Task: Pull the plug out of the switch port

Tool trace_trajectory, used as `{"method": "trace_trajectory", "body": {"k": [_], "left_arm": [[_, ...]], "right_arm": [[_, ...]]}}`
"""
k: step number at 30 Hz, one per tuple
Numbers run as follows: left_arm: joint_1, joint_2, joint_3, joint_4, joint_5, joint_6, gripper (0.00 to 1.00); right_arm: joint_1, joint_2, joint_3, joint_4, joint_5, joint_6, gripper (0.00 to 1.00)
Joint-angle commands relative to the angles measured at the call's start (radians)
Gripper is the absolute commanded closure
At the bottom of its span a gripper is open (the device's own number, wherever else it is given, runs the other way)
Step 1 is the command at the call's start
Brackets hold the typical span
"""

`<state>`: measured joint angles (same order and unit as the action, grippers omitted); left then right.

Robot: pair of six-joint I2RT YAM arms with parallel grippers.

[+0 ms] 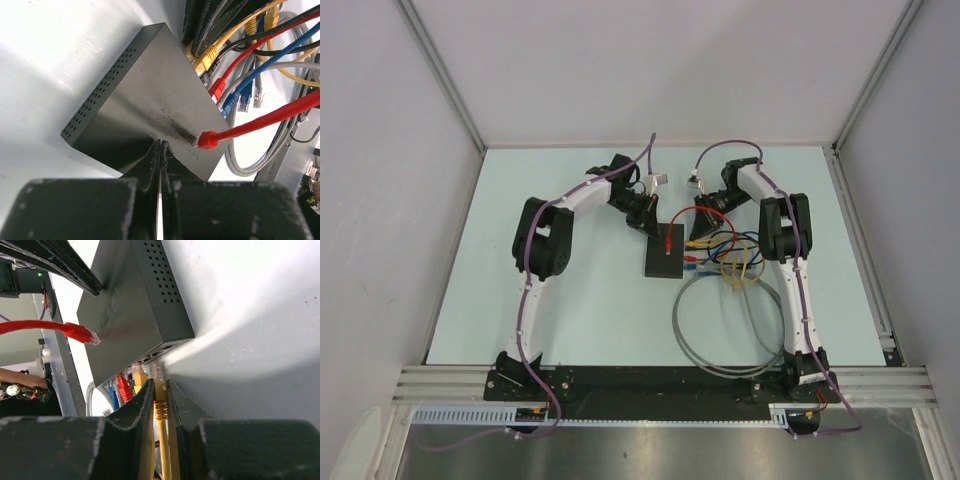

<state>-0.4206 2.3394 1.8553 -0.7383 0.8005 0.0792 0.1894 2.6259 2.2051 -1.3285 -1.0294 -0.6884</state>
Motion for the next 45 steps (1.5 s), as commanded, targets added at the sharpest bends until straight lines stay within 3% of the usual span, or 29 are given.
{"method": "trace_trajectory", "body": {"k": [1,19,31,45], "left_arm": [[-0.015,0.035,-0.021,-0.004,-0.192,0.067,1.00],[-0.015,0.029,-0.022,-0.012,-0.188,0.073,1.00],[-0.010,0.006,0.053,-0.019,-0.159,0.059,1.00],[0.028,-0.043,0.067,-0.012,-0.118,0.034,1.00]], "right_arm": [[0.025,0.017,0.019,0.003,0.043,-0.014,0.92],[-0.007,-0.030,0.114,0.028,0.086,0.013,0.94],[-0.019,-0.063,0.163,0.080,0.129,0.072,0.96],[-0.044,-0.239,0.228,0.112,0.180,0.062,0.98]]}}
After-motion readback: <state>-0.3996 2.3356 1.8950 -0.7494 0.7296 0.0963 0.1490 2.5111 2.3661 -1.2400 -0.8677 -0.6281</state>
